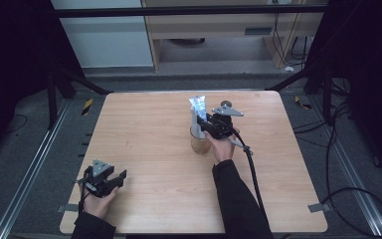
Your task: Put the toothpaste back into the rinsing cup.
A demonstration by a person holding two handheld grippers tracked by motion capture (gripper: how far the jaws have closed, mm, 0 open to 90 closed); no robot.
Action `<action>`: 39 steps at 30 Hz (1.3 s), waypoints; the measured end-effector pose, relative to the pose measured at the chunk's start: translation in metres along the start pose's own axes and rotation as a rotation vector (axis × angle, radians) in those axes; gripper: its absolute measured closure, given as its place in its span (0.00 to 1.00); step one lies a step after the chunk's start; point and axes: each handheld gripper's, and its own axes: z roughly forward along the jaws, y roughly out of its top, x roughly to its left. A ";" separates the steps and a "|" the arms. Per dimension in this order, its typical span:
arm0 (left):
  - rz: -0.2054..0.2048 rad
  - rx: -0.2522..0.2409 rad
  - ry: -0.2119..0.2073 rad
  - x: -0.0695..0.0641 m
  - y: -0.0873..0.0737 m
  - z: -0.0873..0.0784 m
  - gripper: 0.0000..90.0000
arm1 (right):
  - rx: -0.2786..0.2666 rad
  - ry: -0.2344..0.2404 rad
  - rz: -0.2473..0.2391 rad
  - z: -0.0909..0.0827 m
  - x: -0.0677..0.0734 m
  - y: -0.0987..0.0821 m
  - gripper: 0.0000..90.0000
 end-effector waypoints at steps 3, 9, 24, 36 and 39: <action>0.001 0.001 0.000 0.000 0.000 0.000 0.51 | 0.010 -0.006 -0.013 -0.003 0.000 0.000 0.68; 0.003 0.003 0.000 0.000 0.000 0.000 0.51 | 0.065 -0.012 -0.057 -0.007 0.000 -0.002 0.65; 0.005 0.003 -0.003 -0.001 0.000 0.000 0.51 | 0.086 -0.058 -0.098 -0.050 -0.005 0.005 0.68; 0.003 0.011 -0.010 -0.001 0.000 0.000 0.51 | 0.188 -0.070 -0.061 -0.115 -0.040 -0.050 0.29; 0.001 0.015 -0.011 -0.001 -0.001 0.001 0.51 | 0.213 -0.077 -0.061 -0.129 -0.048 -0.067 0.23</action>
